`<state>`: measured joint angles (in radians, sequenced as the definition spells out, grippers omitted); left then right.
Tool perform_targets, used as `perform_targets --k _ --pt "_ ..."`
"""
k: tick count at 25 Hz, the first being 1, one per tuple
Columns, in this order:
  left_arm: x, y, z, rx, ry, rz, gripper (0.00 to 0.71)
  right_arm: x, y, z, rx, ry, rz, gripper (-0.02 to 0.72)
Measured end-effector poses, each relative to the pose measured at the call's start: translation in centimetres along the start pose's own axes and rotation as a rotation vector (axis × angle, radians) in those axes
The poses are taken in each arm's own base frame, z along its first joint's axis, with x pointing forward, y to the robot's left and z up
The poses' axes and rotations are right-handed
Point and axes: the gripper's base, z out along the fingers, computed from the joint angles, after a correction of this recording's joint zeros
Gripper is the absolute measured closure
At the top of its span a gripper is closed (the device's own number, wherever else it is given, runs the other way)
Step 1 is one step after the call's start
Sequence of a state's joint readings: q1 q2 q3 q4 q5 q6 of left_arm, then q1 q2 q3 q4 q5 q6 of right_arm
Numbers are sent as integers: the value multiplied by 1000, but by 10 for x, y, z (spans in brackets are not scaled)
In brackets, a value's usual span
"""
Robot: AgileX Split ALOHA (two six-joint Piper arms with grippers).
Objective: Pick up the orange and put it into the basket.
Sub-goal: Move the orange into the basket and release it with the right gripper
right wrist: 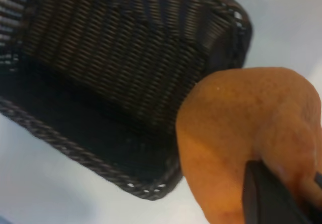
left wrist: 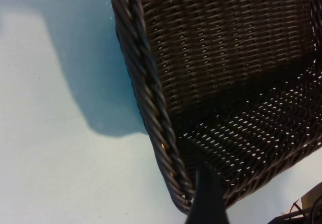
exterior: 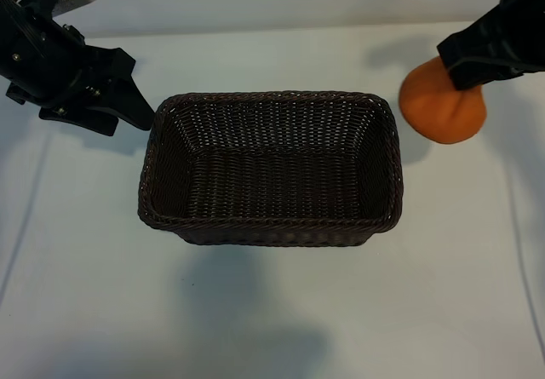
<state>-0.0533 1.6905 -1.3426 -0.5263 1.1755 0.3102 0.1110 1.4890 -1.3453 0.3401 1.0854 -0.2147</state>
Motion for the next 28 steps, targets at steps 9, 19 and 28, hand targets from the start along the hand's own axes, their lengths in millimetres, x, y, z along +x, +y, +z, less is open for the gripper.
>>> perform_targets --k 9,19,28 --pt "0 0 0 1 0 0 135 -3 28 6 -74 -29 -61 608" --pt "0 0 0 1 0 1 135 -3 62 12 -127 -59 -134 608" --pt "0 0 0 1 0 1 135 -6 72 54 -140 15 -150 608"
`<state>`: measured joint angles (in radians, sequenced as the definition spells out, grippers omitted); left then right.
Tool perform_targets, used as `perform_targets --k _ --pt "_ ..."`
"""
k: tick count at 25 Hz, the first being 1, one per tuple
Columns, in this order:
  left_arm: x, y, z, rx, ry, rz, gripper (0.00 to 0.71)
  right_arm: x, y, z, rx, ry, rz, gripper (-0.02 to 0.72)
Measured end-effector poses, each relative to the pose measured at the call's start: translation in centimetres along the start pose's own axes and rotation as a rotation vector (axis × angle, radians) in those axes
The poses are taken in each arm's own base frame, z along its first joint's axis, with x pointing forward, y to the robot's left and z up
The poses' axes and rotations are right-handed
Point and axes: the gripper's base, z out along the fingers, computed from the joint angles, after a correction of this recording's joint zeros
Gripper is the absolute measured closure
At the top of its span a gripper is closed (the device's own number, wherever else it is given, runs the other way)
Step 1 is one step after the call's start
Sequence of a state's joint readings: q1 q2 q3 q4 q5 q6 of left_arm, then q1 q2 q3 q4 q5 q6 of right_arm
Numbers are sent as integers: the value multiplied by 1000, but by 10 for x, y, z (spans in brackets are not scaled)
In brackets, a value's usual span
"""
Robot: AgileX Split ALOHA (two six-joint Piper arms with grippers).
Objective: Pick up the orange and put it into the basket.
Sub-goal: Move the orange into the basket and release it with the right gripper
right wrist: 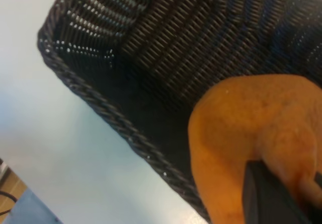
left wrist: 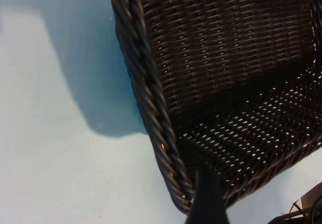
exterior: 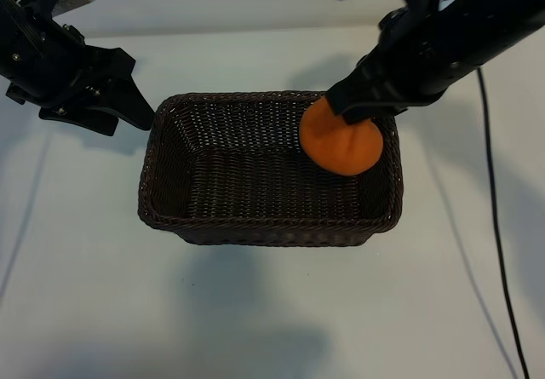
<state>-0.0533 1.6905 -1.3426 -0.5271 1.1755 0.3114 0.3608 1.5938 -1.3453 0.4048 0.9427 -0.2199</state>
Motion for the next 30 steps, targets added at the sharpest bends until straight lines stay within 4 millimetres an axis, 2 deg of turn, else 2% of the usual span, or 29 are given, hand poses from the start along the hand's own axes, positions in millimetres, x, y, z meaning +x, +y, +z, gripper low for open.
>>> perform_targets --k 6,17,30 --pt "0 0 0 0 0 0 135 0 -15 24 76 61 -35 608" --pt "0 0 0 0 0 0 135 1 -27 52 106 107 -28 608" --pt "0 0 0 0 0 0 135 1 -9 60 88 99 -71 608"
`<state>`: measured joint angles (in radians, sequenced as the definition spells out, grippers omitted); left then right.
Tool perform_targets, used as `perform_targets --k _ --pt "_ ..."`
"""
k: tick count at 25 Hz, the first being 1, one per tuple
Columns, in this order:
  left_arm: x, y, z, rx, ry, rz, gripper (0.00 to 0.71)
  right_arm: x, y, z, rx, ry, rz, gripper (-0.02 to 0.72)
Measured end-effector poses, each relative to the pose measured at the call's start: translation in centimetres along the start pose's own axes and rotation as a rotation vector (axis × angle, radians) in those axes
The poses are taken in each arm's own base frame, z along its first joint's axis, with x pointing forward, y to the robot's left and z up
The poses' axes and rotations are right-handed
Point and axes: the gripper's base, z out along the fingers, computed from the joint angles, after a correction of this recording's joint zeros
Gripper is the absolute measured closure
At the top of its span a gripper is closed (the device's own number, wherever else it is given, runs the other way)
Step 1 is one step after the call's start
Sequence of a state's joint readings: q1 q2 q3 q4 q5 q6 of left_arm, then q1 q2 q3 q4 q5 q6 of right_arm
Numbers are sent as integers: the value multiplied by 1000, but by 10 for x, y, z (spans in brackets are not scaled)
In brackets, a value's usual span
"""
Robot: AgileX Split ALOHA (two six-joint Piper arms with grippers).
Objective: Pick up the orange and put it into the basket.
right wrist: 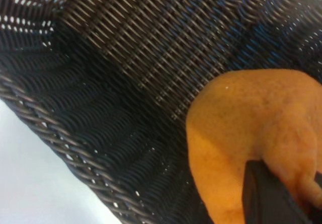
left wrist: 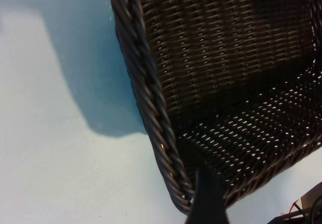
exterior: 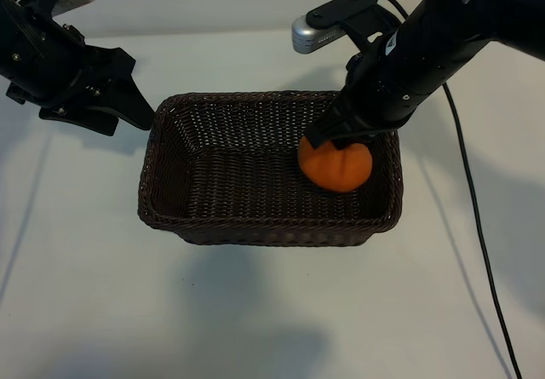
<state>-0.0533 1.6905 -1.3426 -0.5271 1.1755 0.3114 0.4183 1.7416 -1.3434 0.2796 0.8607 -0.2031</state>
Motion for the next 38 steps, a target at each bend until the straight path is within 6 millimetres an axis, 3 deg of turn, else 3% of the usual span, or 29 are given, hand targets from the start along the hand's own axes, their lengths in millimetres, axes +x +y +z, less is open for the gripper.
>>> perform_targets --k 8,17,20,27,31,38 --pt "0 0 0 0 0 0 135 8 -5 23 3 67 17 608" --pt "0 0 0 0 0 0 135 8 -5 24 3 70 19 603" --pt "0 0 0 0 0 0 135 8 -5 23 2 73 19 522" --pt "0 0 0 0 0 0 135 6 -3 15 -2 55 19 188" --pt "0 0 0 0 0 0 135 5 -2 13 -3 47 18 147" --pt "0 0 0 0 0 0 135 5 0 11 -22 39 35 168"
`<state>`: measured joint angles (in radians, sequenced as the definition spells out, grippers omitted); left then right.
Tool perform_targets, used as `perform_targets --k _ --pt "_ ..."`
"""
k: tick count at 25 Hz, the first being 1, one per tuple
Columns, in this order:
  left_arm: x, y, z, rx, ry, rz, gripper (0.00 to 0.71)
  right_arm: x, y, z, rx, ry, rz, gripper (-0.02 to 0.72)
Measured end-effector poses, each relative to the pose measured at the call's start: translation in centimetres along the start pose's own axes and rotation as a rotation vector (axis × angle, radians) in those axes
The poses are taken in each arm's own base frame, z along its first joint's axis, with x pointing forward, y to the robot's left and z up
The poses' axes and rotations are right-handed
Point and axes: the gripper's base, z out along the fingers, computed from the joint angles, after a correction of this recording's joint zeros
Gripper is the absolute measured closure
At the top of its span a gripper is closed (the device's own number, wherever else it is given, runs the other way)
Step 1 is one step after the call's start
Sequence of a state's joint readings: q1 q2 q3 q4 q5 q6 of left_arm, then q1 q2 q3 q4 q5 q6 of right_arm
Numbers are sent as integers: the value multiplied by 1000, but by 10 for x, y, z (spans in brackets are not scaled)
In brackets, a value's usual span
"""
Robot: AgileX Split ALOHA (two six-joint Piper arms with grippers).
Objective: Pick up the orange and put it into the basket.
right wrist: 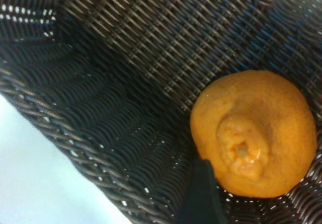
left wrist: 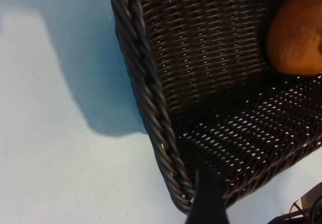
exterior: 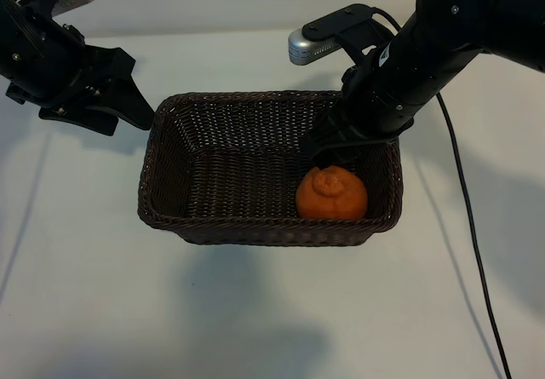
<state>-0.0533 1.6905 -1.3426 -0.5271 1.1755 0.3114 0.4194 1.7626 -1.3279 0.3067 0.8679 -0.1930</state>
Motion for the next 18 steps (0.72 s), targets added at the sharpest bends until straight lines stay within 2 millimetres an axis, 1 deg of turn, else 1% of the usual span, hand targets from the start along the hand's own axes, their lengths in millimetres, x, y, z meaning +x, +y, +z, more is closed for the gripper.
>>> perform_targets --k 3,8,10,15,18 --pt "0 0 0 0 0 0 135 -3 4 -14 -6 -21 -10 175" --pt "0 0 0 0 0 0 135 -13 16 -59 -16 -122 -45 176" --pt "0 0 0 0 0 1 135 -14 19 -71 -19 -141 -54 176" --pt "0 -1 0 6 -2 -1 135 -11 18 -74 -6 -119 -51 177" --pt "-1 -2 0 17 -6 -4 135 -9 11 -75 30 -98 -37 177"
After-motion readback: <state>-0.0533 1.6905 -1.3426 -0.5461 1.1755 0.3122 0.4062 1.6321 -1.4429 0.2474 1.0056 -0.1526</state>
